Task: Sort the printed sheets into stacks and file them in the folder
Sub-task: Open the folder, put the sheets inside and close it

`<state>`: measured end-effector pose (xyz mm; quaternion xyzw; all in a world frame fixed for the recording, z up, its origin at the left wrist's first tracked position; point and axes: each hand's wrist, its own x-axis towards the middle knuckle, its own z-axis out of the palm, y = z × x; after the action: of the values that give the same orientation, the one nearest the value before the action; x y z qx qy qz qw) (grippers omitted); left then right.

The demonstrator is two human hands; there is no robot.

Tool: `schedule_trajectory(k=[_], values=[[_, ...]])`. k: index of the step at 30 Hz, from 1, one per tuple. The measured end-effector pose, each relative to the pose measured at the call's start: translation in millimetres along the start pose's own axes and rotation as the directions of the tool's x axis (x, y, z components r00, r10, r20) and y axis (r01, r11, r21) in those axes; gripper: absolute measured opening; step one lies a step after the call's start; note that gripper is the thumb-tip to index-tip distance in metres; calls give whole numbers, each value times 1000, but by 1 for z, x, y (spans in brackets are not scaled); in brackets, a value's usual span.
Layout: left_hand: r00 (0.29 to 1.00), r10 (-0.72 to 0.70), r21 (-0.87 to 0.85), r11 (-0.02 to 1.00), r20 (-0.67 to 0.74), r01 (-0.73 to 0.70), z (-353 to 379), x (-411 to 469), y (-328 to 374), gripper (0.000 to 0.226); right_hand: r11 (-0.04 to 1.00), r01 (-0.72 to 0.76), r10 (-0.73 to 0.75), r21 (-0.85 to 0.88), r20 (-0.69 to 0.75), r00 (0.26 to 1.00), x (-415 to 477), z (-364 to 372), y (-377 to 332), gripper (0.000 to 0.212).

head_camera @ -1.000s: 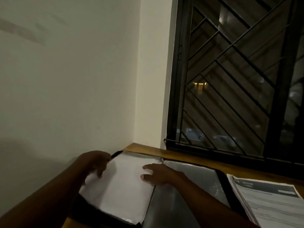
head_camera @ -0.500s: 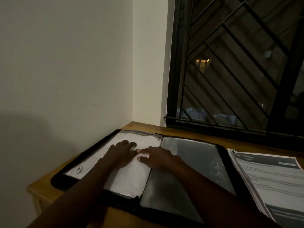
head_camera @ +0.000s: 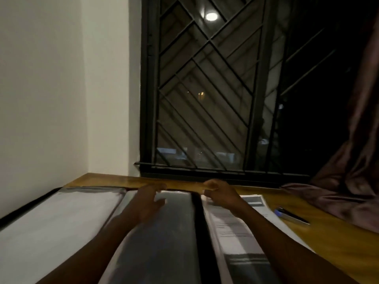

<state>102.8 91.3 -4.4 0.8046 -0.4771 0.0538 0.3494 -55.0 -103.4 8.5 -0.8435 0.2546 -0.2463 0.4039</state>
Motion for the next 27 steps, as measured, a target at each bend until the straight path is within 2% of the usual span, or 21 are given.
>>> schedule_trajectory(k=[4,7,11,13,15,17,19,22,25,27], values=[[997,83,-230,970,-1,-81,56,17,64,30,978,-150,121,-141,-195,973,-11,-73,55,32],[999,50,-335,941,6,-45,89,26,90,37,914,-266,187,-306,-264,946,-21,-108,87,24],[998,-18,-354,935,-52,-2,113,36,95,42,876,-331,234,-350,-292,927,-16,-127,111,15],[997,-59,-366,930,-46,38,121,38,91,38,874,-333,245,-352,-271,931,-7,-129,116,22],[990,-138,-354,928,-28,119,129,40,85,43,868,-305,234,-391,-219,947,3,-129,118,28],[983,-182,-343,925,-23,164,133,43,79,41,859,-278,209,-430,-200,957,14,-125,119,9],[981,-191,-322,931,-23,174,137,47,73,35,840,-297,232,-454,-195,953,23,-121,121,20],[983,-181,-296,941,-23,166,140,50,68,37,843,-310,245,-439,-200,949,29,-117,126,11],[986,-168,-298,941,-5,159,141,51,68,35,853,-332,257,-403,-230,939,31,-116,128,30],[987,-160,-294,942,21,159,142,51,69,38,881,-306,220,-362,-260,940,29,-115,127,25]])
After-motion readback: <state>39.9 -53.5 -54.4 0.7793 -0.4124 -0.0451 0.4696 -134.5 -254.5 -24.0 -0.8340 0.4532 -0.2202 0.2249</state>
